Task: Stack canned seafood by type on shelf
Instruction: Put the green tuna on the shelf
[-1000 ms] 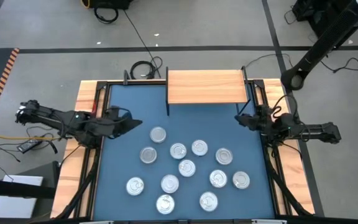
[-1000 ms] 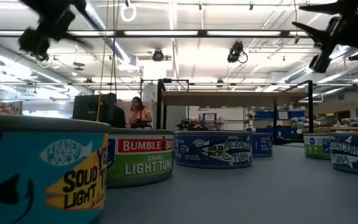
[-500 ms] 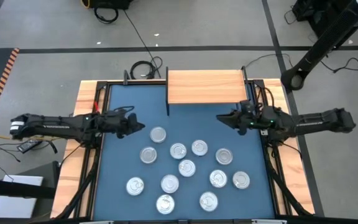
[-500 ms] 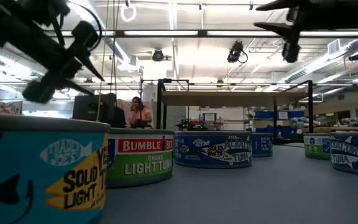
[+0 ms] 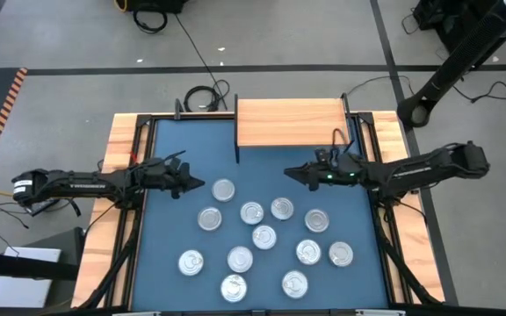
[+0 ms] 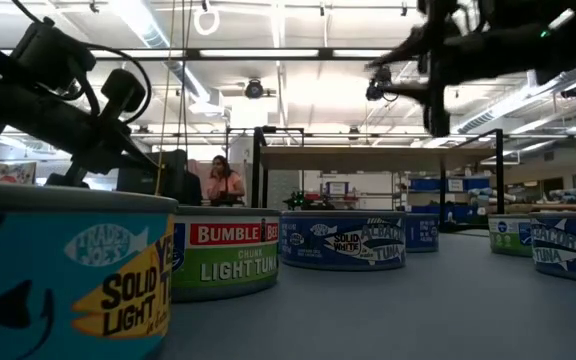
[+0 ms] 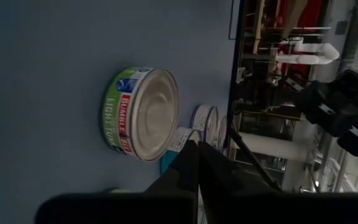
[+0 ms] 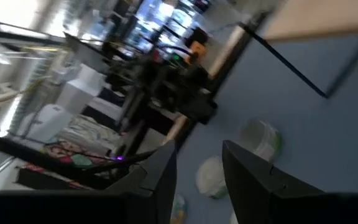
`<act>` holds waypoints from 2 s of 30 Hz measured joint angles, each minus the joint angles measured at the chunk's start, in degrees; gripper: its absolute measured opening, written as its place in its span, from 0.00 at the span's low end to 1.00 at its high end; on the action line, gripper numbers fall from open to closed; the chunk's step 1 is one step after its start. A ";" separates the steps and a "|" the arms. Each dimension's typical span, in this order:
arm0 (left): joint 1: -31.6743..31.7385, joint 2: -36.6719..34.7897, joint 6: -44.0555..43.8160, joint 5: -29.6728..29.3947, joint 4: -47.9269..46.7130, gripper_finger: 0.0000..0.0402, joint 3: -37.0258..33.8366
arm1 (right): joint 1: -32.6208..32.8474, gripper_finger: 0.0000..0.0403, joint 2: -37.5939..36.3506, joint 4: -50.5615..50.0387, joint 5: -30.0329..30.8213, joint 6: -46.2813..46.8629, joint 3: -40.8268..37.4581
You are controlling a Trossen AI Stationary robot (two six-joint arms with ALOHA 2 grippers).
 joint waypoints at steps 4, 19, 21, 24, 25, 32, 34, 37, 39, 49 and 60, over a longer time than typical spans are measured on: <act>0.25 0.31 0.02 -0.05 0.45 0.01 0.00 | -0.11 0.34 6.39 5.82 -0.50 0.65 0.43; 0.10 3.81 2.50 -0.22 -3.79 0.00 4.60 | -0.11 0.34 18.98 6.04 -6.50 -2.76 10.35; 0.07 6.87 4.00 0.60 -4.18 0.00 6.81 | -0.11 0.34 19.18 5.93 -6.75 -2.59 10.40; 0.07 11.35 6.48 2.42 -3.69 0.00 9.76 | -0.11 0.34 19.11 5.75 -7.34 -2.78 10.43; -0.01 12.76 7.22 2.85 -3.82 0.00 10.44 | -0.11 0.34 19.08 5.77 -7.58 -2.87 10.43; -0.13 21.34 10.19 5.24 -0.58 0.00 11.49 | -0.11 0.34 19.02 6.16 -7.80 -2.96 10.47; -0.20 22.58 10.40 5.30 2.02 0.00 10.33 | -0.11 0.34 19.02 6.15 -7.96 -2.97 10.47; -0.19 24.08 9.12 5.51 9.69 0.00 7.70 | -0.11 0.34 19.00 6.37 -8.09 -2.85 10.45; -0.19 24.96 8.73 5.49 13.74 0.00 6.52 | -0.11 0.34 19.00 6.48 -8.18 -2.81 10.45; -0.19 26.67 7.27 3.52 18.45 0.00 2.58 | -0.11 0.34 18.98 6.57 -8.14 -2.89 10.45; -0.19 26.64 7.14 0.91 16.18 0.00 3.22 | -0.11 0.34 18.98 6.36 -7.98 -3.00 10.45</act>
